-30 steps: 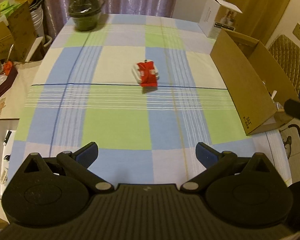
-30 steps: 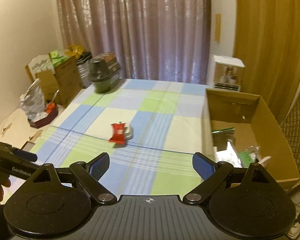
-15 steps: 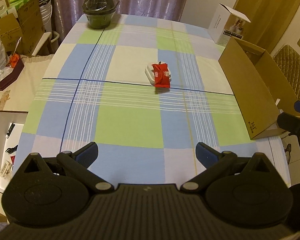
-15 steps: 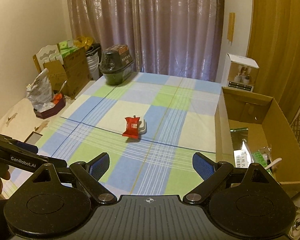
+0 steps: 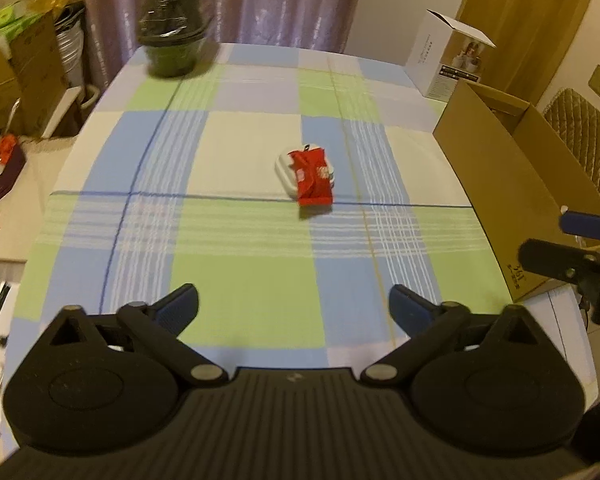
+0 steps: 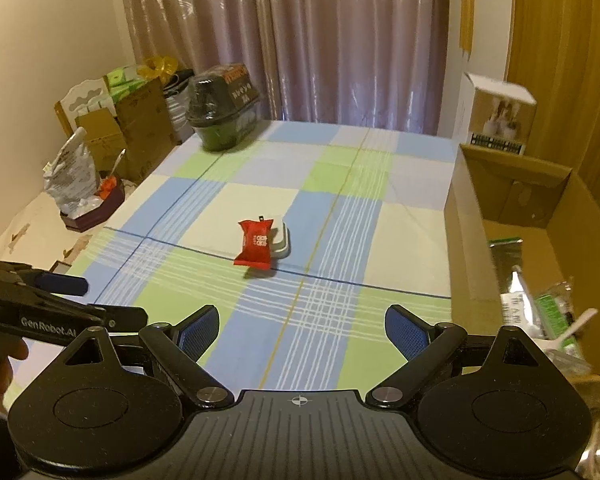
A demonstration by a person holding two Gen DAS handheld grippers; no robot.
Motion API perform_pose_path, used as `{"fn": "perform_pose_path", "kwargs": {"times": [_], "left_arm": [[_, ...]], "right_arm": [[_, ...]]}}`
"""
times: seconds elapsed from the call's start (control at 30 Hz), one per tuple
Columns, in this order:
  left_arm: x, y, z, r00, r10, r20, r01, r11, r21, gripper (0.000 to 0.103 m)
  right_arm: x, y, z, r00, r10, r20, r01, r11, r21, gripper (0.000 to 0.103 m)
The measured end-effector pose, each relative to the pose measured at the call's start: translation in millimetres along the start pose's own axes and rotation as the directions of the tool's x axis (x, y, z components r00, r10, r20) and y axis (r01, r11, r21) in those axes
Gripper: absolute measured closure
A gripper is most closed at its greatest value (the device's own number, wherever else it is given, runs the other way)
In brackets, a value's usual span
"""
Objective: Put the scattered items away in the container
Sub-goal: 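Withdraw both tools from the box back toward the red packet and plug, then grasp the red candy packet with the left tool while the right tool grasps the white plug adapter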
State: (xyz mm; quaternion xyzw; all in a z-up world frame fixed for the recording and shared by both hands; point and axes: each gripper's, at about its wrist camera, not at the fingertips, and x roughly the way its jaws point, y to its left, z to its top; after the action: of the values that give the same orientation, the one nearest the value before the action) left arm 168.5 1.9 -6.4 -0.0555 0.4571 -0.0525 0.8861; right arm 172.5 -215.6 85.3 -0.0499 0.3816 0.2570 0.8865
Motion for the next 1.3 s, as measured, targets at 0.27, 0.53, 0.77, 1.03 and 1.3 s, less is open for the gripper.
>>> {"fn": "perform_pose_path", "kwargs": {"times": [0.27, 0.53, 0.77, 1.03, 1.3], "left_arm": [[73, -7, 37, 1.000, -0.011, -0.004, 0.012, 0.998, 0.054, 0.028], [138, -13, 60, 0.999, -0.032, 0.007, 0.031, 0.997, 0.071, 0.044], [167, -13, 71, 0.999, -0.035, 0.007, 0.035, 0.997, 0.065, 0.056], [164, -4, 70, 0.998, -0.067, 0.018, 0.066, 0.996, 0.061, 0.081], [142, 48, 51, 1.000, 0.009, 0.010, -0.009, 1.000, -0.001, 0.082]], "right_arm": [[58, -32, 25, 1.000, -0.017, -0.010, 0.017, 0.997, 0.071, 0.008], [105, -50, 41, 1.000, 0.002, -0.018, -0.001, 0.996, 0.087, 0.008], [132, -57, 40, 0.999, 0.005, -0.039, -0.002, 0.997, 0.080, 0.008], [148, -54, 40, 0.999, 0.007, -0.054, -0.003, 0.998, 0.060, 0.008], [172, -28, 46, 0.997, 0.058, -0.050, -0.058, 0.998, 0.012, 0.008]]}}
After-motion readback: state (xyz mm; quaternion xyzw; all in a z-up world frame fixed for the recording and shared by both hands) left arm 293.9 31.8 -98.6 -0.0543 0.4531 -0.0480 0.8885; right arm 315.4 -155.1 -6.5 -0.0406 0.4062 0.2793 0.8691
